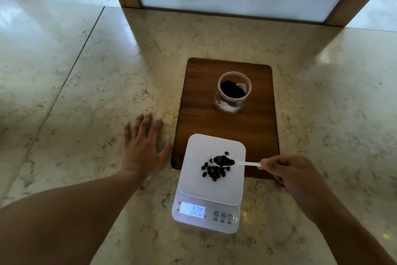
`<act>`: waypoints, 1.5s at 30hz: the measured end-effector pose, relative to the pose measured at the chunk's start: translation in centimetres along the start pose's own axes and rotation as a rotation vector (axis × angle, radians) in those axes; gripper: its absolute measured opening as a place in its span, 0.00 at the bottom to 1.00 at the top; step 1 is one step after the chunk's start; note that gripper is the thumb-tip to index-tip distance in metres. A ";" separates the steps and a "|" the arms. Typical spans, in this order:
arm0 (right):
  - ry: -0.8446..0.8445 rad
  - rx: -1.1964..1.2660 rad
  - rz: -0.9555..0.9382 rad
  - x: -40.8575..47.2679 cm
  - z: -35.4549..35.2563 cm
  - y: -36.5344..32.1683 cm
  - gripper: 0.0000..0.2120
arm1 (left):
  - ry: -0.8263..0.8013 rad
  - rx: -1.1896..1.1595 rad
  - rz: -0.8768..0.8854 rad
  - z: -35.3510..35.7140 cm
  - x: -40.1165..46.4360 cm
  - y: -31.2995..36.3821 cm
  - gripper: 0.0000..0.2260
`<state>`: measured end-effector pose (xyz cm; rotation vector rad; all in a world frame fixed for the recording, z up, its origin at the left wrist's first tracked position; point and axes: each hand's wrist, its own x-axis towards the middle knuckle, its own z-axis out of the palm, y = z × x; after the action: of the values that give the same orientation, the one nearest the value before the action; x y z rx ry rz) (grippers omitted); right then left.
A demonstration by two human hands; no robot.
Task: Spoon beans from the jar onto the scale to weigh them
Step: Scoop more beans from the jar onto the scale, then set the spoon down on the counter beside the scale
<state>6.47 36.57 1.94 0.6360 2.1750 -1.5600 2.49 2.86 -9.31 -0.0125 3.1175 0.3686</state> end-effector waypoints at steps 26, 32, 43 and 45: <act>0.243 -0.162 -0.401 -1.4 2.2 2.1 0.11 | 0.009 -0.007 0.003 0.3 0.1 -0.2 0.33; 0.343 -0.099 -0.525 -2.3 2.6 2.6 0.05 | 0.016 0.000 0.003 0.2 0.0 -0.3 0.33; 0.605 0.210 -0.116 -3.2 3.6 7.4 0.05 | 0.022 -0.009 0.008 0.4 0.1 -0.4 0.32; 0.632 0.226 -0.064 -3.1 3.8 8.1 0.06 | 0.026 -0.009 0.009 0.5 0.1 -0.8 0.33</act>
<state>13.82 34.85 -3.81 1.2891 2.4773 -1.8355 2.42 2.20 -9.99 -0.0033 3.1422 0.3865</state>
